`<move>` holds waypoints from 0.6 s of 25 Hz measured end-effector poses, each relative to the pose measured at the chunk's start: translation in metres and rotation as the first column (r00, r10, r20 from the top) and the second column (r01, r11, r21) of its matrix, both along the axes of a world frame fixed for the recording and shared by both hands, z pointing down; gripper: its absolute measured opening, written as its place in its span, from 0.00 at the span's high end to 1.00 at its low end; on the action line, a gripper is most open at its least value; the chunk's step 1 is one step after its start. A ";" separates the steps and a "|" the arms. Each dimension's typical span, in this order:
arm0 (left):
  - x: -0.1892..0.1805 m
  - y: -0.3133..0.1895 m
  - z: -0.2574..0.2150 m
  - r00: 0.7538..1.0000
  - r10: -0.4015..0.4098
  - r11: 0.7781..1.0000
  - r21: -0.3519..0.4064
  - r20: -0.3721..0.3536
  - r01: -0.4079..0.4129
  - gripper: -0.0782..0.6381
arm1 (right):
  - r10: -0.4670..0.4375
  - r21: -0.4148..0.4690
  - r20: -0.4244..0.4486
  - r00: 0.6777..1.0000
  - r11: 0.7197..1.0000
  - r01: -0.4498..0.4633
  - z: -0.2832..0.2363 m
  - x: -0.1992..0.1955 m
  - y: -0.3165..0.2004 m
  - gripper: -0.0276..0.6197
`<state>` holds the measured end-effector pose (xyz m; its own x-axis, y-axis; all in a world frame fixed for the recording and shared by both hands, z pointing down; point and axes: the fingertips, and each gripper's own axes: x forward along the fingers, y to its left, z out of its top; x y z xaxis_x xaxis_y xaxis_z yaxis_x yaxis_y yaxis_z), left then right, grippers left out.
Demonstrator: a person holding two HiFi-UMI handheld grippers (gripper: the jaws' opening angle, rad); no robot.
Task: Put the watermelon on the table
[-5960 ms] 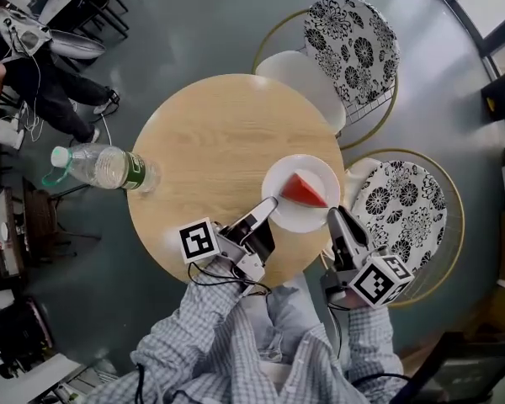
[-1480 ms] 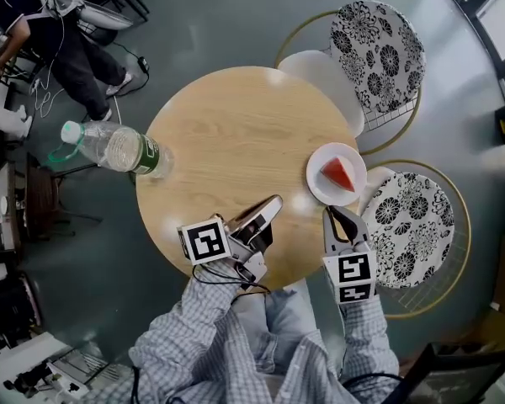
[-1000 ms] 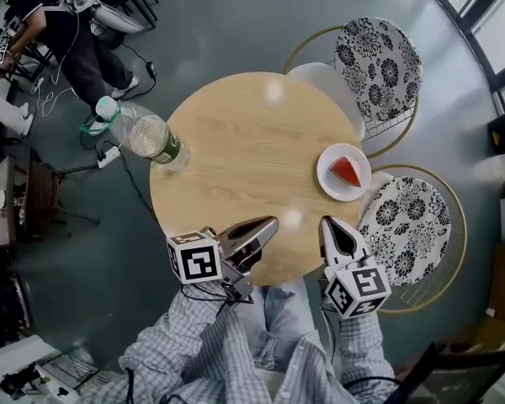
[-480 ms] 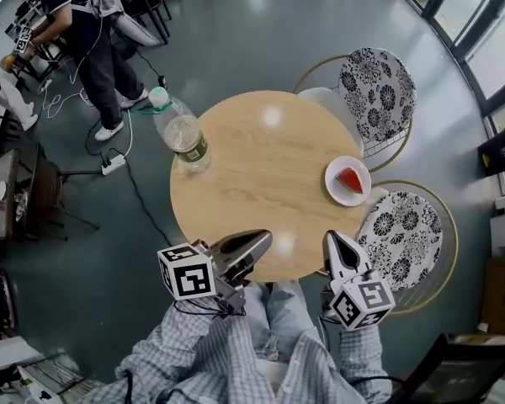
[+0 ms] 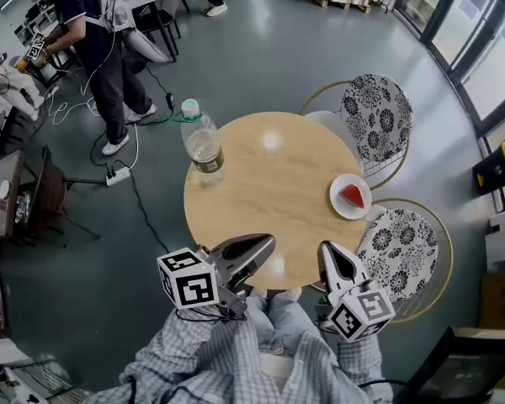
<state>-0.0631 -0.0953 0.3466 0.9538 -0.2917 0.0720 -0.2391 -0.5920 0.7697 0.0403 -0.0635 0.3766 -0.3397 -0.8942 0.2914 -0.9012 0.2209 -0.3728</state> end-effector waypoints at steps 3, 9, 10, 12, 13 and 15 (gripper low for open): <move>0.001 -0.001 -0.010 1.000 -0.014 1.000 0.010 -0.010 0.014 0.88 | -0.025 0.037 -0.010 1.000 0.999 0.026 -0.015 -0.006 -0.002 0.94; 0.013 -0.003 -0.027 0.999 -0.020 0.998 0.062 -0.025 0.021 0.88 | -0.070 0.094 -0.009 0.997 0.993 0.071 -0.038 -0.006 -0.013 0.94; 0.015 -0.004 -0.030 0.999 -0.025 0.997 0.070 -0.025 0.026 0.88 | -0.080 0.100 -0.010 0.997 0.992 0.080 -0.040 -0.006 -0.014 0.94; 0.018 -0.005 -0.035 0.999 -0.030 0.996 0.086 -0.029 0.033 0.88 | -0.095 0.114 -0.012 0.995 0.989 0.095 -0.046 -0.006 -0.017 0.94; 0.021 -0.005 -0.038 0.999 -0.031 0.995 0.092 -0.032 0.034 0.88 | -0.100 0.122 -0.012 0.995 0.987 0.101 -0.049 -0.005 -0.017 0.94; 0.024 -0.005 -0.043 0.999 -0.037 0.994 0.102 -0.037 0.040 0.88 | -0.111 0.138 -0.007 0.994 0.984 0.111 -0.055 -0.003 -0.020 0.94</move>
<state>-0.0387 -0.1000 0.3034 0.9431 -0.3325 0.0067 -0.2376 -0.6593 0.7133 0.0371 -0.0831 0.3214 -0.4392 -0.8827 0.1672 -0.8679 0.3688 -0.3327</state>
